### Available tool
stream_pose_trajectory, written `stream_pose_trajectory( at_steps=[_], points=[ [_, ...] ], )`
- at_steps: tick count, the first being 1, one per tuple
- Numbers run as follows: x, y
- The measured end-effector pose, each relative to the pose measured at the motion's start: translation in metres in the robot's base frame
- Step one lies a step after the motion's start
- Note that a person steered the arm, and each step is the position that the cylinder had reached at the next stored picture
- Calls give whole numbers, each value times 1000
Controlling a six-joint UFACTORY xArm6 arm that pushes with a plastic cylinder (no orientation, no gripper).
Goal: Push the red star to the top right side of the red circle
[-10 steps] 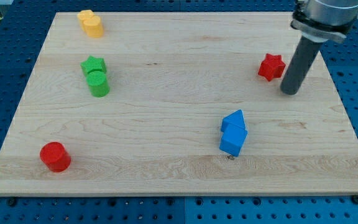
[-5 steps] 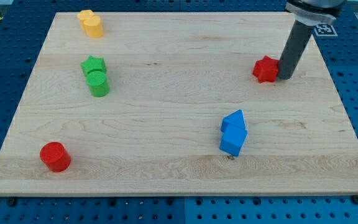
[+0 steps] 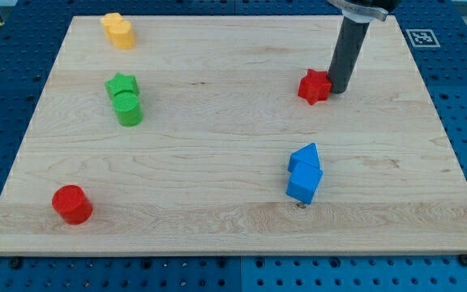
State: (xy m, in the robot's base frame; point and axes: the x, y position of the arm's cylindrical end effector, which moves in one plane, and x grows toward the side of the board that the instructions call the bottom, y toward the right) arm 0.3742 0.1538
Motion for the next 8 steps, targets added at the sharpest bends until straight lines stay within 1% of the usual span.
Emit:
stream_pose_trajectory(
  at_steps=[1,2,3,4,5,7,8],
  points=[
    [4,-7],
    [4,-31],
    [-20,-48],
    [-14,-83],
    [2,-102],
    [50,-137],
    [47,-151]
  ],
)
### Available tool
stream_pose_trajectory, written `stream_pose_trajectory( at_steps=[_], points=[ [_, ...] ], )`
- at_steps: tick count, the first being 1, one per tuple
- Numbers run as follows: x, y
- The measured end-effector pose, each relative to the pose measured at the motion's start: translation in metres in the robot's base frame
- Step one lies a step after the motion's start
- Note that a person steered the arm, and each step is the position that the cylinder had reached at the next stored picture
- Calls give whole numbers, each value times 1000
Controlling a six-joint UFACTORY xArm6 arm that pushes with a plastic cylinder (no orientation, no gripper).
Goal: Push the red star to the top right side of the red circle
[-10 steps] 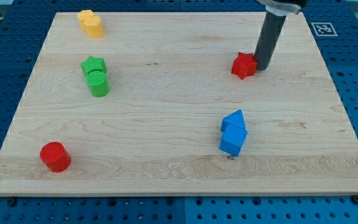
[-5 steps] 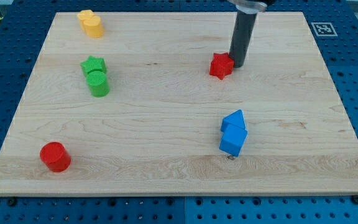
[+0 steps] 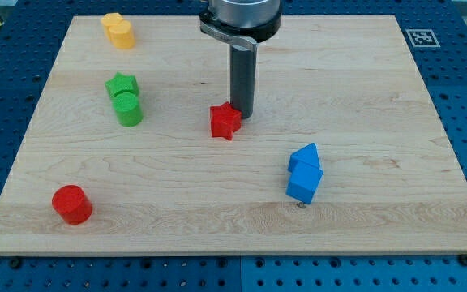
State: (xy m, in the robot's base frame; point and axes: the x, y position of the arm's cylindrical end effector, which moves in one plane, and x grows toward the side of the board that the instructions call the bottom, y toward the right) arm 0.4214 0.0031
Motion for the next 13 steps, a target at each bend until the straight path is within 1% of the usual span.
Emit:
stream_pose_trajectory(
  at_steps=[1,2,3,4,5,7,9,11,12,13],
  points=[
    [3,-23],
    [26,-28],
    [45,-12],
    [69,-27],
    [76,-59],
    [61,-83],
    [79,-132],
    [59,-145],
    [62,-162],
    [75,-164]
  ],
)
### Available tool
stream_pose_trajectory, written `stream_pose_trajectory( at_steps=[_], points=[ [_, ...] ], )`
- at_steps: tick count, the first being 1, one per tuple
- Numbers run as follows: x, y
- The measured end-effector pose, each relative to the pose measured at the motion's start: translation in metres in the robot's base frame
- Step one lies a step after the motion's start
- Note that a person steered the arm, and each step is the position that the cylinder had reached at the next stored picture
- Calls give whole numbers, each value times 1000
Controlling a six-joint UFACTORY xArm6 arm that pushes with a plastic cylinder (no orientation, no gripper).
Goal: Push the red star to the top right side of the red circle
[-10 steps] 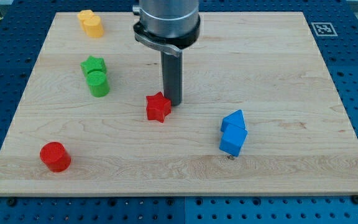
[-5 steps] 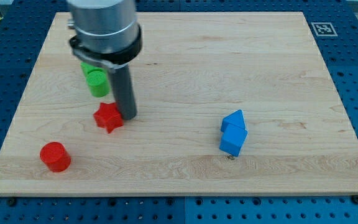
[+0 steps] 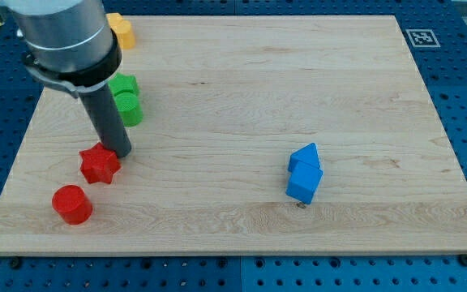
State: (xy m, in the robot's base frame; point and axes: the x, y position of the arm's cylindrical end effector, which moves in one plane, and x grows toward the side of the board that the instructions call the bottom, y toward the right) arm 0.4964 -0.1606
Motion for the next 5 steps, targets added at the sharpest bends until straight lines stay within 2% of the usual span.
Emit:
stream_pose_trajectory(
  at_steps=[3,4,5],
  points=[
    [20,0],
    [-9,-13],
    [-18,-28]
  ],
)
